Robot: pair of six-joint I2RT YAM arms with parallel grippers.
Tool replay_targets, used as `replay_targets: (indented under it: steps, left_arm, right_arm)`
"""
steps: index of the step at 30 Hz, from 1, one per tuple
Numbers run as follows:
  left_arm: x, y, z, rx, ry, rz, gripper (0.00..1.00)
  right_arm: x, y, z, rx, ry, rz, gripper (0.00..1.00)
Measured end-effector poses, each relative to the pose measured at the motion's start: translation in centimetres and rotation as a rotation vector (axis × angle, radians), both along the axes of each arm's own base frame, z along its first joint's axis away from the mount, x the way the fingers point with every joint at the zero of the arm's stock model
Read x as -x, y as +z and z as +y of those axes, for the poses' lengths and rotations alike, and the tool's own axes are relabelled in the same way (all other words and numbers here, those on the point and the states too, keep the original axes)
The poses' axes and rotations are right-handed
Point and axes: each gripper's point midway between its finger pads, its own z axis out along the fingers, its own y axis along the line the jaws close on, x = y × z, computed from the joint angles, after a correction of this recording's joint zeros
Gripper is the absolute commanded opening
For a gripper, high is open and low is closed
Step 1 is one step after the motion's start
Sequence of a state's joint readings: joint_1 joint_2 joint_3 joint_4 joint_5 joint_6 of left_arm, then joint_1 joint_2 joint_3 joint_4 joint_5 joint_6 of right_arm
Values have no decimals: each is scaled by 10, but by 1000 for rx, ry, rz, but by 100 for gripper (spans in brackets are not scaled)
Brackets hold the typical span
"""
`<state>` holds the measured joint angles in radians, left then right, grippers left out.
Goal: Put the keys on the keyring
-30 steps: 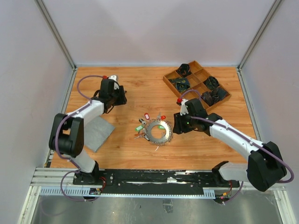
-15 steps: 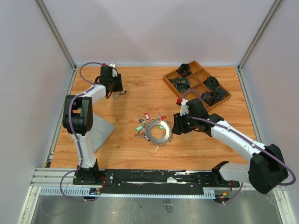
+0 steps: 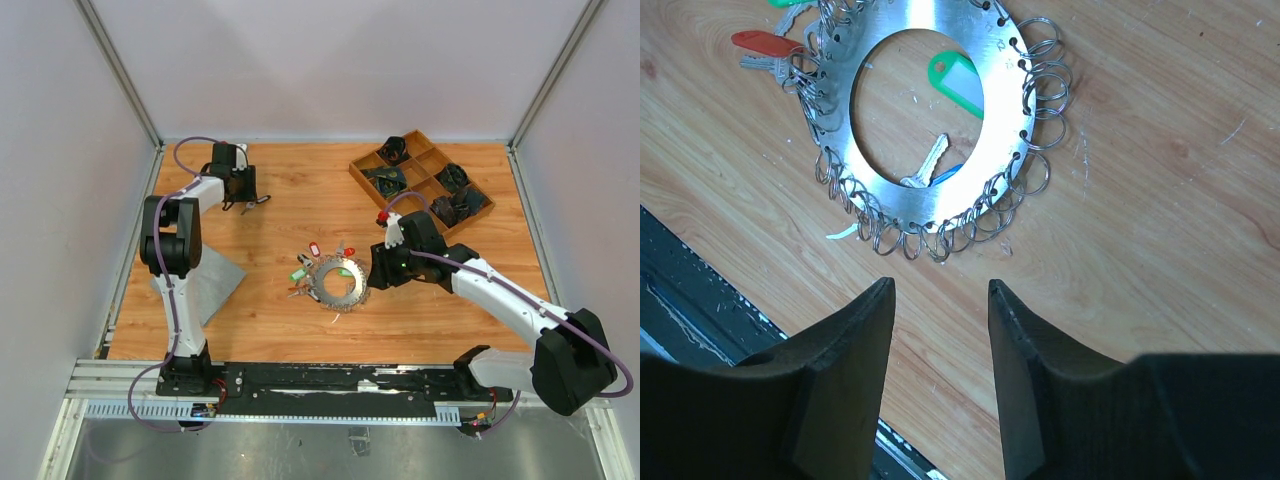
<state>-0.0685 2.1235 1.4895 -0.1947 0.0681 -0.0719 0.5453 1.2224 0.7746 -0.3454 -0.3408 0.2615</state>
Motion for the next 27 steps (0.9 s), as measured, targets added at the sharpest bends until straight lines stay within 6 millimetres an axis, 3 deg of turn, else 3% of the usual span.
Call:
replay_targets:
  steps: [9, 14, 21, 27]
  left_arm:
    - [4, -2, -13, 52, -54, 10, 41]
    - [12, -2, -19, 84, -78, -1, 29]
    - [30, -4, -26, 123, -95, 11, 4]
    - [47, -4, -35, 140, -114, 18, 1]
  right_arm:
    - [1, 0, 1, -6, 7, 4, 43]
    - [2, 1, 2, -11, 11, 7, 43]
    - [4, 1, 3, -19, 19, 12, 43]
    - [4, 2, 4, -22, 22, 14, 43]
